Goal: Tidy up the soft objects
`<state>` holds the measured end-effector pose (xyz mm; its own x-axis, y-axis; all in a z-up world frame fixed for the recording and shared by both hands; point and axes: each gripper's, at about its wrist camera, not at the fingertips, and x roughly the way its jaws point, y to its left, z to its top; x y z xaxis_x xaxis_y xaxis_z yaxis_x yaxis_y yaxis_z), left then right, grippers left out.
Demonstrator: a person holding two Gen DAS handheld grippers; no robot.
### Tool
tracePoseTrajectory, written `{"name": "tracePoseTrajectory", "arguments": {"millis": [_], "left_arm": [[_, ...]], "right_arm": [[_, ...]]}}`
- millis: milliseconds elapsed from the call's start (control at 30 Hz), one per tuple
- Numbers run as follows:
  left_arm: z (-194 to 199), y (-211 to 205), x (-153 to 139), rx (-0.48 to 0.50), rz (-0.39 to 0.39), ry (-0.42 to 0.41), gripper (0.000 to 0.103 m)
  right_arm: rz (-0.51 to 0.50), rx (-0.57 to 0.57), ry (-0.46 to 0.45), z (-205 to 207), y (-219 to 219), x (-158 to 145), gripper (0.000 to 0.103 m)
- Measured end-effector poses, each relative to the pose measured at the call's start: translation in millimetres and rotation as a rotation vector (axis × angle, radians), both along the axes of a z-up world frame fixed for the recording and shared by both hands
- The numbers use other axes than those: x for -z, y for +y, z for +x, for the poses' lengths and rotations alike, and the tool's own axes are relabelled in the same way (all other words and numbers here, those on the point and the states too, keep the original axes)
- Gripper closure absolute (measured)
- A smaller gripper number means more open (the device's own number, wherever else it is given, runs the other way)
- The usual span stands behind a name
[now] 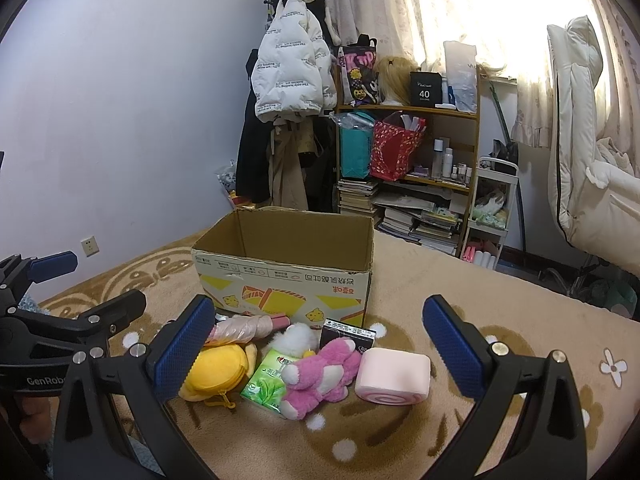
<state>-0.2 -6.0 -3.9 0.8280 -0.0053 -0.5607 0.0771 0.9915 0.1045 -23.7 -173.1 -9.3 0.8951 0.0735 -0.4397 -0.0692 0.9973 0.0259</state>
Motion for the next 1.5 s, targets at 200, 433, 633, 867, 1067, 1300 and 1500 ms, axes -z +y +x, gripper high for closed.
{"name": "tracePoseTrajectory", "arguments": {"millis": [200,433,633,867,1067,1300,1500], "left_arm": [[0,0,0,0.0,0.001,0.0,0.0],[0,0,0,0.0,0.001,0.001,0.0],[-1,-1,1,0.001,0.003,-0.001,0.0],[-1,-1,2,0.001,0.005,0.001,0.0],[-1,-1,1,0.001,0.006,-0.001,0.0],[0,1,6,-0.001,0.009,0.01,0.0],[7,2,10,-0.03,0.035,0.039,0.0]], "right_arm": [[0.001,0.0,0.0,0,0,0,0.0],[-0.001,0.0,0.001,0,1,-1,0.0],[0.001,-0.001,0.002,0,0,2,0.0],[0.001,-0.001,0.004,1,1,1,0.0],[0.006,0.001,0.003,1,1,0,0.0],[0.031,0.014,0.007,1,-8,5,0.0],[0.068,0.036,0.016,1,-18,7,0.0]]}}
